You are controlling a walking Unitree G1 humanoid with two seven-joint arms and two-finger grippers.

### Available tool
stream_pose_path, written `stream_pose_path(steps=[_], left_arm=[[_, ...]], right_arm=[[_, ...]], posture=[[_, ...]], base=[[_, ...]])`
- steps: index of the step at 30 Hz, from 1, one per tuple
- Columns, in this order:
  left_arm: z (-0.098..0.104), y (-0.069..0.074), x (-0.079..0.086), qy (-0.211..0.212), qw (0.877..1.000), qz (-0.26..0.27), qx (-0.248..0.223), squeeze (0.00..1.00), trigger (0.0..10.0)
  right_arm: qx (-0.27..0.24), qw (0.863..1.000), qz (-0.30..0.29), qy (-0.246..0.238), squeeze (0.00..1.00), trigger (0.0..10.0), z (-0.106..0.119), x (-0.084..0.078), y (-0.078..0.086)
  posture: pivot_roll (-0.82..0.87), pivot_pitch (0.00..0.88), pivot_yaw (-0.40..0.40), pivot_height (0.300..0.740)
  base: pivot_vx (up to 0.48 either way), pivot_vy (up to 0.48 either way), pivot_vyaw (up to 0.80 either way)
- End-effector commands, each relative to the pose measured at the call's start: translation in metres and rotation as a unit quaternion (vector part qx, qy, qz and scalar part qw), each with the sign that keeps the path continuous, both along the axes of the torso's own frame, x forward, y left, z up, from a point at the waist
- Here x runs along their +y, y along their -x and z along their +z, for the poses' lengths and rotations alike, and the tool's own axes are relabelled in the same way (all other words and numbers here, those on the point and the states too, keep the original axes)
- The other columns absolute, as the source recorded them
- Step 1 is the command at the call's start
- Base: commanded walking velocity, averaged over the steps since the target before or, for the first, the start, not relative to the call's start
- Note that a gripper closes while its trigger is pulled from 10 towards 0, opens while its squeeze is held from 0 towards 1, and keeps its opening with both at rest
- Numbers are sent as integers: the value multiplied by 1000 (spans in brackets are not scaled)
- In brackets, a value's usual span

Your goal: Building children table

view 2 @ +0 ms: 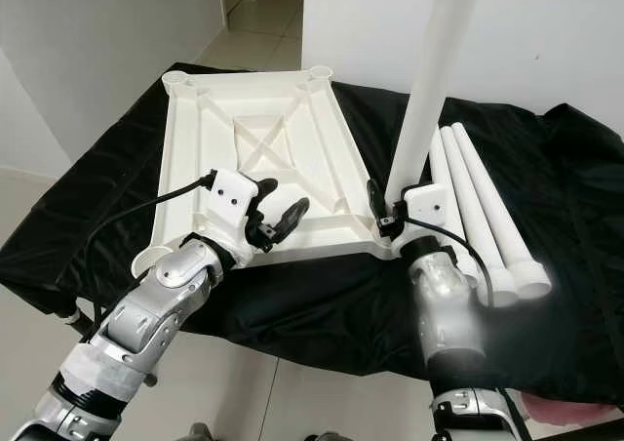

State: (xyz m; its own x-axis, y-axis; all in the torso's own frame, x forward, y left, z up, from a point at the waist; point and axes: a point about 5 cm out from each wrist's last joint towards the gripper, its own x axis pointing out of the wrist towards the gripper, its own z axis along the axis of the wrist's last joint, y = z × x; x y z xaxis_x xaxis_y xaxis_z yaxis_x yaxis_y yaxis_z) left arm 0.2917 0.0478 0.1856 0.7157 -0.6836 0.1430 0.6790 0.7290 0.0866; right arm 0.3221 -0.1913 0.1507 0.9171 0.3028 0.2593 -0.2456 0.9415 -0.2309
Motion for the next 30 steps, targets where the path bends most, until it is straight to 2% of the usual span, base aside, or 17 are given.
stream_pose_path(steps=[1,7,15,21,25,26,30], left_arm=[[-1,9,-8,-16,996,-91,-1,0,10000],[-1,9,-8,-18,996,-92,-2,0,10000],[0,11,-7,-19,996,-89,-3,0,10000],[0,12,-6,-20,996,-87,-1,0,10000],[-1,12,-5,-20,996,-85,0,0,10000],[-1,12,-5,-20,996,-84,1,0,10000],[-1,13,-4,-19,996,-82,3,0,10000]], right_arm=[[76,997,9,14,0,10000,-34,0,8],[117,992,-3,-51,0,10000,-41,-4,3],[164,982,4,-91,0,10000,-50,4,-2],[175,978,-2,-112,0,10000,-51,5,-3],[195,971,-10,-139,0,10000,-54,6,-4],[202,966,-10,-161,0,10000,-54,7,-5],[191,972,-15,-138,0,10000,-52,8,-4]], posture=[[-10,93,4,740],[-9,95,3,740],[2,95,-4,740],[4,99,-6,740],[5,104,-8,740],[5,104,-8,740],[2,118,-10,740]], base=[[0,0,0],[0,0,0],[0,0,0],[0,0,0],[0,0,0],[0,0,0],[0,0,0]])
